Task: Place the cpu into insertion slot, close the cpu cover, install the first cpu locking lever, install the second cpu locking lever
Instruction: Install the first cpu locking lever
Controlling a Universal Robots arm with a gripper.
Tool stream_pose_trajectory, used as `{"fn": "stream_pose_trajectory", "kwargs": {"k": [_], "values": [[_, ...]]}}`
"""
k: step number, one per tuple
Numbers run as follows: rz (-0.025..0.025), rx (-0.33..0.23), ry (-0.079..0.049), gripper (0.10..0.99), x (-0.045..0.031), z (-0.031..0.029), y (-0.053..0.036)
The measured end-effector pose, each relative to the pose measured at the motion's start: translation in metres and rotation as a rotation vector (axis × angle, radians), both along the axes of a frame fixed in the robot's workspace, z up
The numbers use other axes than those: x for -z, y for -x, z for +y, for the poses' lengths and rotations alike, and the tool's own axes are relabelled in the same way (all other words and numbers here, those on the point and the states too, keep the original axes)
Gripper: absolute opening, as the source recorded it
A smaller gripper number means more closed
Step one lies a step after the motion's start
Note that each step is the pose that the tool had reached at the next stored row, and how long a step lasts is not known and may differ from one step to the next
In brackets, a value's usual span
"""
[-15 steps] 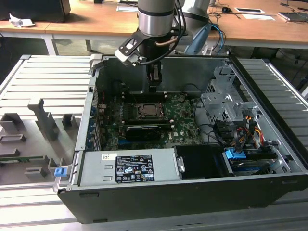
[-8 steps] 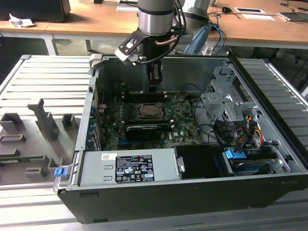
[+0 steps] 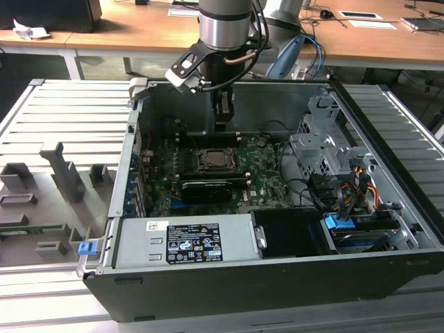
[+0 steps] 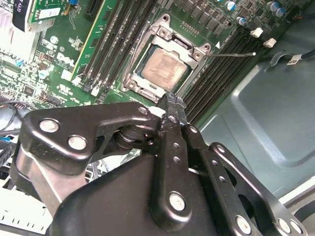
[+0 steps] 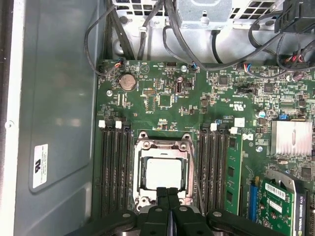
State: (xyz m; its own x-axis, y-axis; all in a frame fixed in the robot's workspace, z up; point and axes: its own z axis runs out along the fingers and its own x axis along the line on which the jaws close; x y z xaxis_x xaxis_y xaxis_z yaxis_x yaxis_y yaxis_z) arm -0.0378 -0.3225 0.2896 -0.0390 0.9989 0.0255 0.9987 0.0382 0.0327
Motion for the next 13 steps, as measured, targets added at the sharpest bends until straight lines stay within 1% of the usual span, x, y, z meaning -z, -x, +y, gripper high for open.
{"fn": "stream_pose_trajectory", "kwargs": {"k": [6,13], "values": [[0.0001,0.0,0.0,0.106,-0.0023,0.0,0.0],[0.0,0.0,0.0,0.106,-0.0089,0.0,0.0]]}}
